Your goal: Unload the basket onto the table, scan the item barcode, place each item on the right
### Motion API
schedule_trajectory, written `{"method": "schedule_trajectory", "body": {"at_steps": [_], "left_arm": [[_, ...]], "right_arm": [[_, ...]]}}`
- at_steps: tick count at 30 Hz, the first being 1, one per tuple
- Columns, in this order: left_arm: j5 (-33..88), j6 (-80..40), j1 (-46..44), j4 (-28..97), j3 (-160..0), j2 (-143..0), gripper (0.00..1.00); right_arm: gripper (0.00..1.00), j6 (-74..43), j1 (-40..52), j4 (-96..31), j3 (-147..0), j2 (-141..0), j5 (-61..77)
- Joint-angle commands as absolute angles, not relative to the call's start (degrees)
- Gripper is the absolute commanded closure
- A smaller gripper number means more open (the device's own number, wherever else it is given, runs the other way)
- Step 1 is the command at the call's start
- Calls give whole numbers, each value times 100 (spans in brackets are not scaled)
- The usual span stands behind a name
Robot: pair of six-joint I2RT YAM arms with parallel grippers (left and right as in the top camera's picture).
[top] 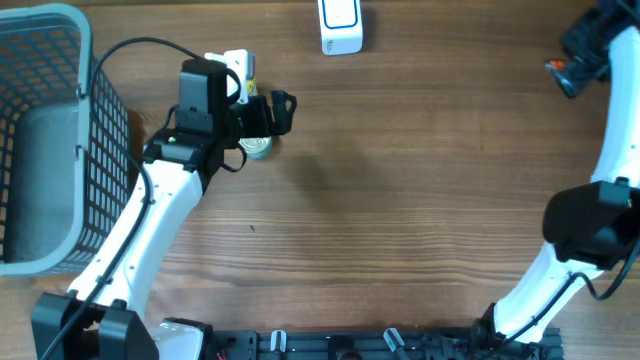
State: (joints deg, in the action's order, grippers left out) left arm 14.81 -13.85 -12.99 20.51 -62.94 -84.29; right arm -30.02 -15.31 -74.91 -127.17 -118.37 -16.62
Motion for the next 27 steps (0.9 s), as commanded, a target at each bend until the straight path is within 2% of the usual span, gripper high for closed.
{"method": "schedule_trajectory", "body": {"at_steps": [1,15,22,27], "left_arm": [[1444,-1391,-1525,2018,-6289,-8294,0],[1232,-1396,-1791,2075,-6289,-8294,0],[1232,-1441,-1791,2078,-6289,-8294,0],[1232,-1546,-1791,2080,-6289,-8294,0]], "right_arm": [[95,-2604,-1846,-7181,-12134,-12173,-1667],[93,-2366,-3286,-4853,-9776,-12243,-1605],[90,-1922,-4069,-4091,-9511,-12258,-1188],[83,-1796,-4427,-3750,-9511,-12326,-672]]}}
